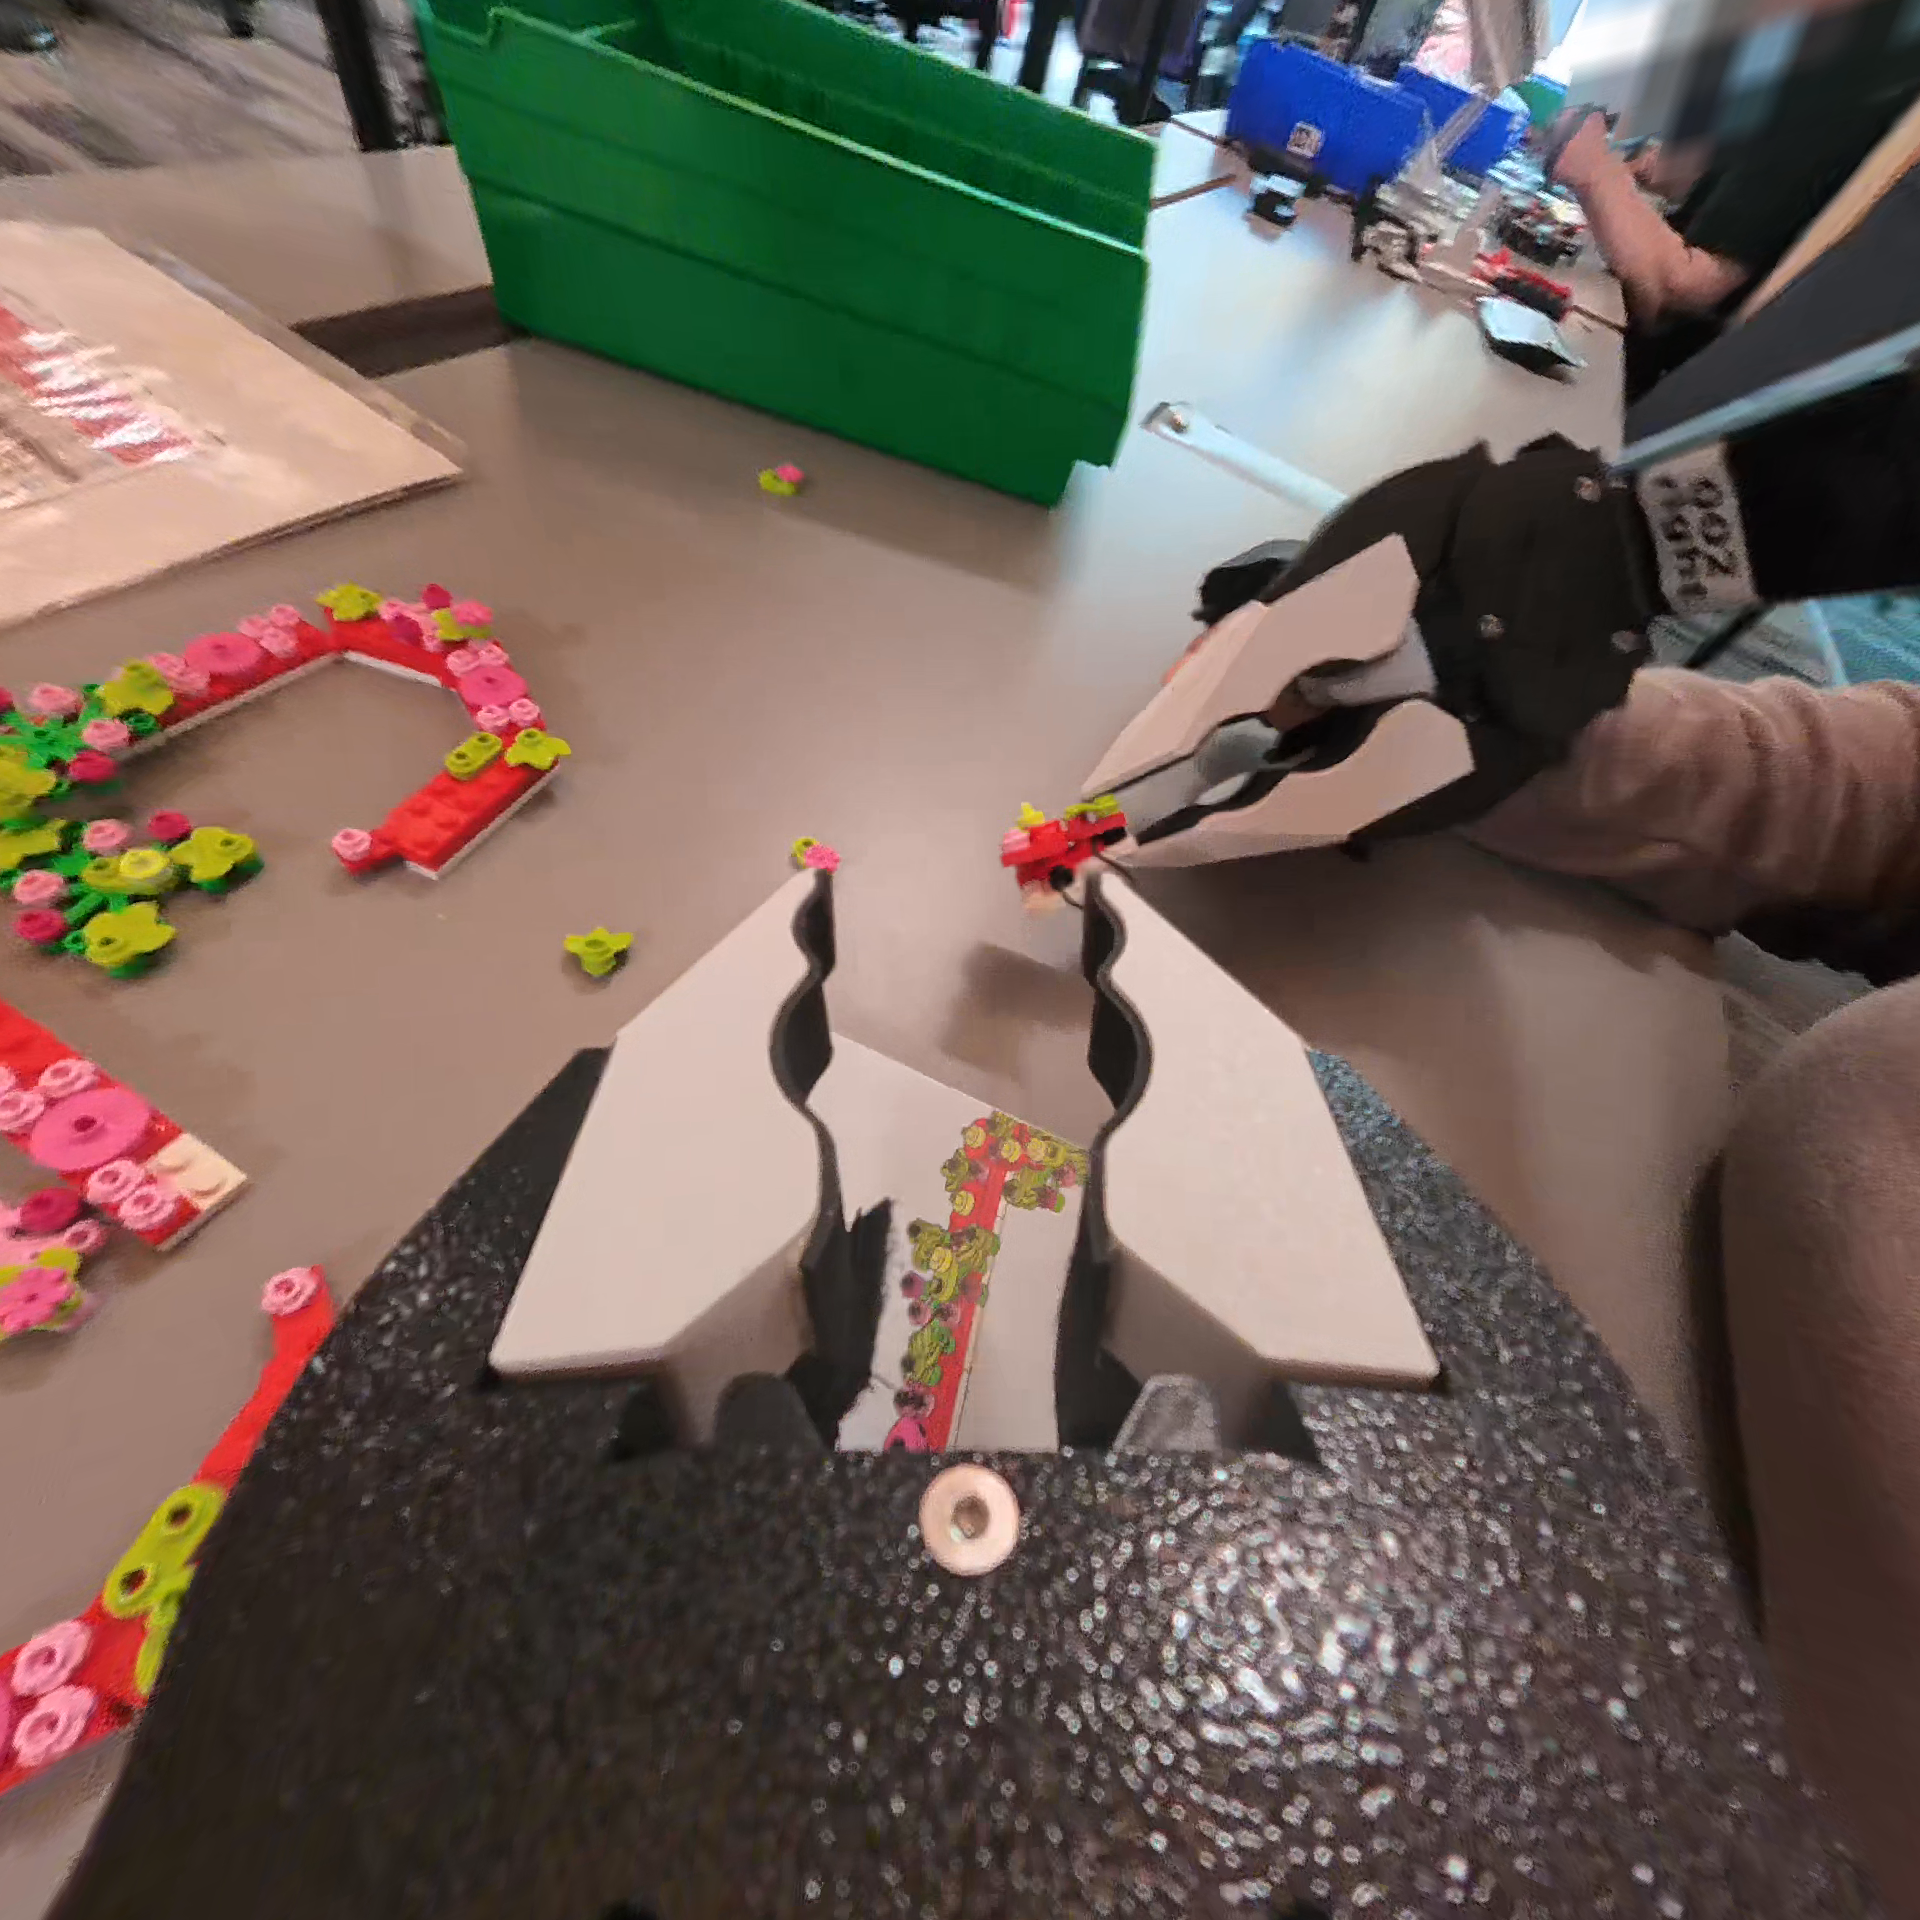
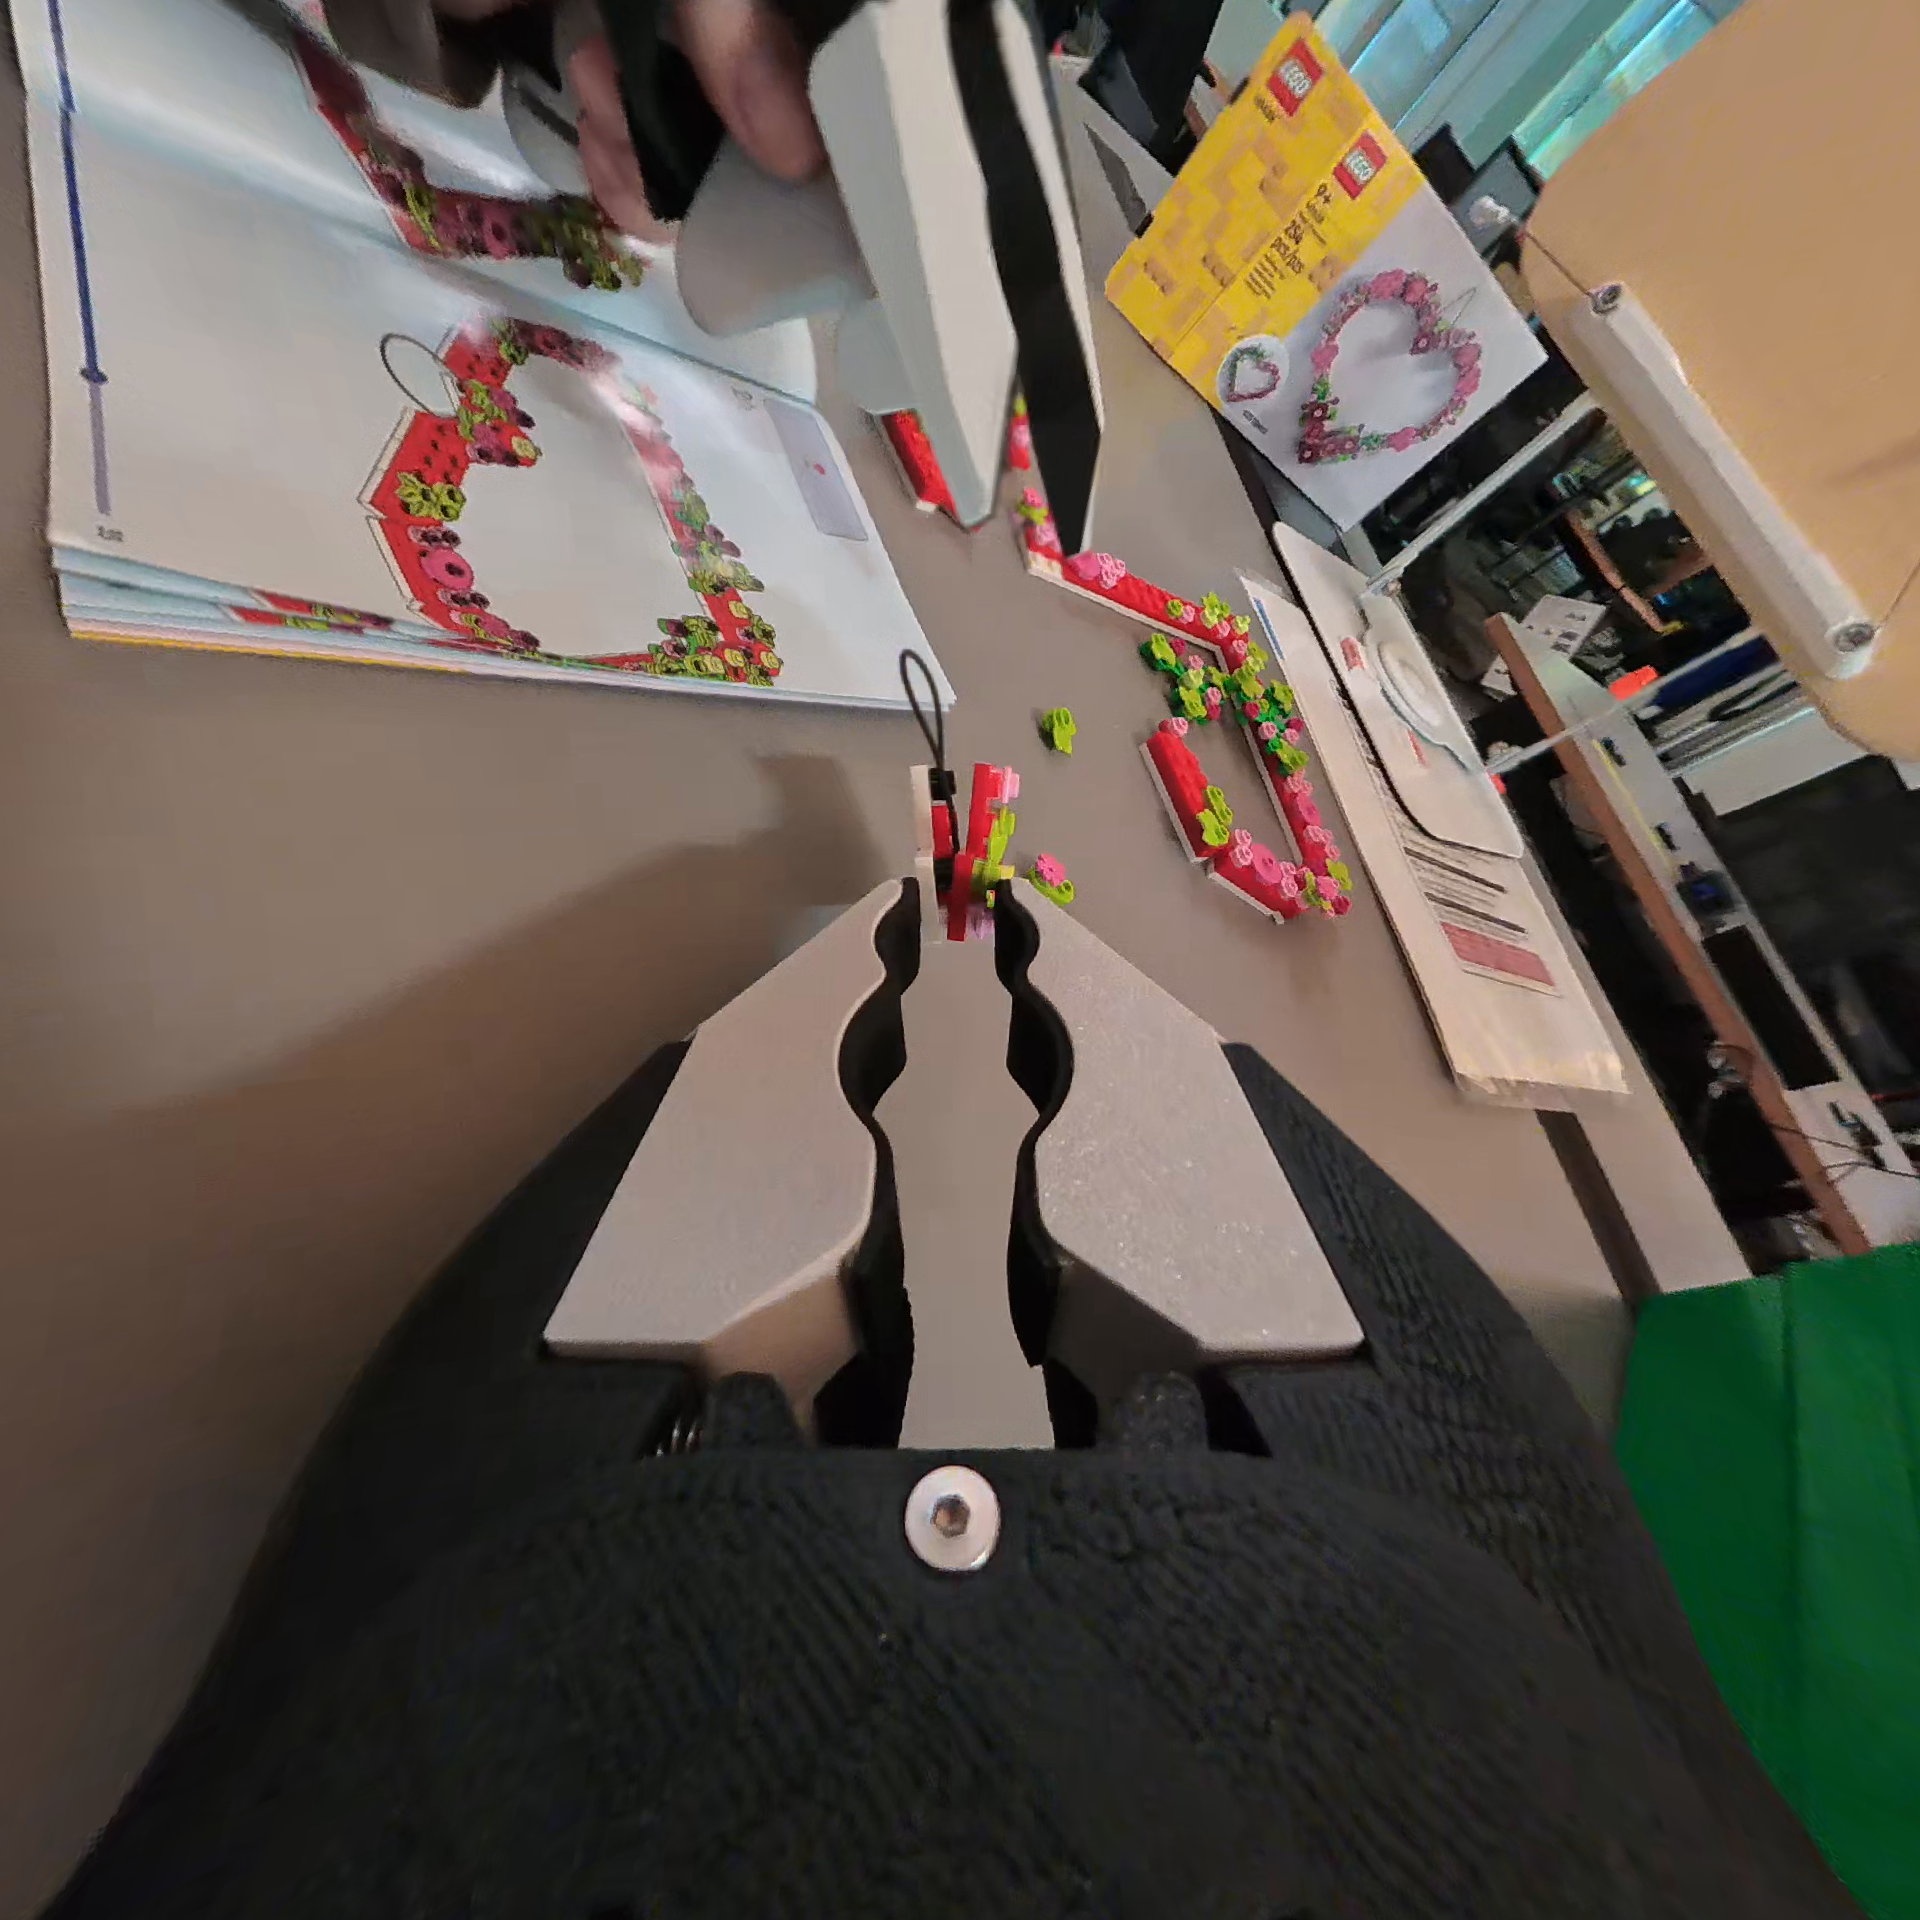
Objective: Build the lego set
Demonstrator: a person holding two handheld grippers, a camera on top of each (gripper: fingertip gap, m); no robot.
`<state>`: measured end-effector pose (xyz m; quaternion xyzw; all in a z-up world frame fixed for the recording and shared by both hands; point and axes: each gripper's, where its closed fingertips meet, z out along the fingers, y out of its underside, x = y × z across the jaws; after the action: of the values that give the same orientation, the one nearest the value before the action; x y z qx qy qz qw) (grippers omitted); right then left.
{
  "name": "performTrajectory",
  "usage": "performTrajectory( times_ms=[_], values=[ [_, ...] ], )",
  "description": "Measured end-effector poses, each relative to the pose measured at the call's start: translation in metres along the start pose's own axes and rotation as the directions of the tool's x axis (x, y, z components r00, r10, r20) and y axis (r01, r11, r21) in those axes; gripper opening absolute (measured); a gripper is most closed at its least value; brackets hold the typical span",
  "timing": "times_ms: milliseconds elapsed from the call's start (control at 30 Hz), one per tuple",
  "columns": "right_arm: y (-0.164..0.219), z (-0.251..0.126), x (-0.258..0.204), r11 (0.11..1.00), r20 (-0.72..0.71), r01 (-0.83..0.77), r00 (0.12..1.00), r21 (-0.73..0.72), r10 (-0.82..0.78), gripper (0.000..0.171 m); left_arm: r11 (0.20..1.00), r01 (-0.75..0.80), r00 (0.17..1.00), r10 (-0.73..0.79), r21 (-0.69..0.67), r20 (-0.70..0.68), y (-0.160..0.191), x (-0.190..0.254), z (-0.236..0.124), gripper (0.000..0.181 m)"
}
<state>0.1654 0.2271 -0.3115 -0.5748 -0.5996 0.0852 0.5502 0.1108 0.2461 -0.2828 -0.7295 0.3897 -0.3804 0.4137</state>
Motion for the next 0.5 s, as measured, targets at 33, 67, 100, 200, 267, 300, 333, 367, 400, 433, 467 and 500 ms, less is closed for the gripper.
performTrajectory(
  times_ms=[33, 67, 100, 200, 267, 300, 333, 367, 400, 433, 467, 500],
  values=[
    [-0.001, -0.001, 0.001, 1.000, 0.007, -0.014, 1.000, 0.014, 0.014, 0.012, 1.000, -0.026, 0.999, 0.026, -0.002, -0.028, 0.001, 0.005, 0.001, 0.049],
    [-0.003, -0.003, 0.001, 0.999, 0.017, -0.026, 1.000, 0.032, 0.026, 0.012, 0.998, -0.065, 0.996, 0.065, -0.007, -0.054, 0.002, 0.012, 0.003, 0.054],
    [-0.005, -0.004, 0.000, 0.998, 0.029, -0.039, 0.999, 0.048, 0.038, 0.012, 0.992, -0.123, 0.990, 0.121, -0.018, -0.072, 0.005, 0.018, 0.006, 0.057],
    [-0.014, -0.006, -0.006, 0.994, 0.078, -0.061, 0.995, 0.095, 0.054, 0.012, 0.922, -0.384, 0.922, 0.381, -0.050, -0.065, 0.015, 0.036, 0.015, 0.062],
    [-0.018, -0.008, -0.011, 0.991, 0.104, -0.064, 0.993, 0.118, 0.051, 0.012, 0.828, -0.555, 0.830, 0.558, -0.080, 0.009, 0.018, 0.037, 0.019, 0.056],
    [-0.019, -0.008, -0.012, 0.990, 0.111, -0.061, 0.993, 0.124, 0.048, 0.012, 0.781, -0.617, 0.781, 0.623, -0.093, 0.047, 0.017, 0.037, 0.020, 0.052],
    [-0.020, -0.009, -0.014, 0.990, 0.117, -0.059, 0.992, 0.125, 0.044, 0.012, 0.746, -0.658, 0.743, 0.665, -0.105, 0.071, 0.017, 0.037, 0.021, 0.048],
    [-0.020, -0.009, -0.015, 0.990, 0.121, -0.054, 0.992, 0.127, 0.038, 0.012, 0.725, -0.680, 0.721, 0.689, -0.114, 0.081, 0.017, 0.038, 0.022, 0.044],
    [-0.021, -0.010, -0.016, 0.990, 0.126, -0.048, 0.992, 0.132, 0.032, 0.012, 0.716, -0.687, 0.711, 0.698, -0.124, 0.083, 0.018, 0.038, 0.023, 0.044],
    [-0.022, -0.010, -0.016, 0.990, 0.128, -0.046, 0.991, 0.135, 0.029, 0.012, 0.714, -0.687, 0.711, 0.699, -0.137, 0.078, 0.020, 0.037, 0.024, 0.044],
    [-0.023, -0.011, -0.017, 0.990, 0.129, -0.043, 0.991, 0.137, 0.025, 0.012, 0.713, -0.688, 0.711, 0.700, -0.137, 0.072, 0.022, 0.037, 0.024, 0.043],
    [-0.023, -0.011, -0.018, 0.990, 0.133, -0.038, 0.991, 0.139, 0.020, 0.012, 0.712, -0.690, 0.710, 0.700, -0.127, 0.068, 0.021, 0.038, 0.024, 0.041]
  ],
)
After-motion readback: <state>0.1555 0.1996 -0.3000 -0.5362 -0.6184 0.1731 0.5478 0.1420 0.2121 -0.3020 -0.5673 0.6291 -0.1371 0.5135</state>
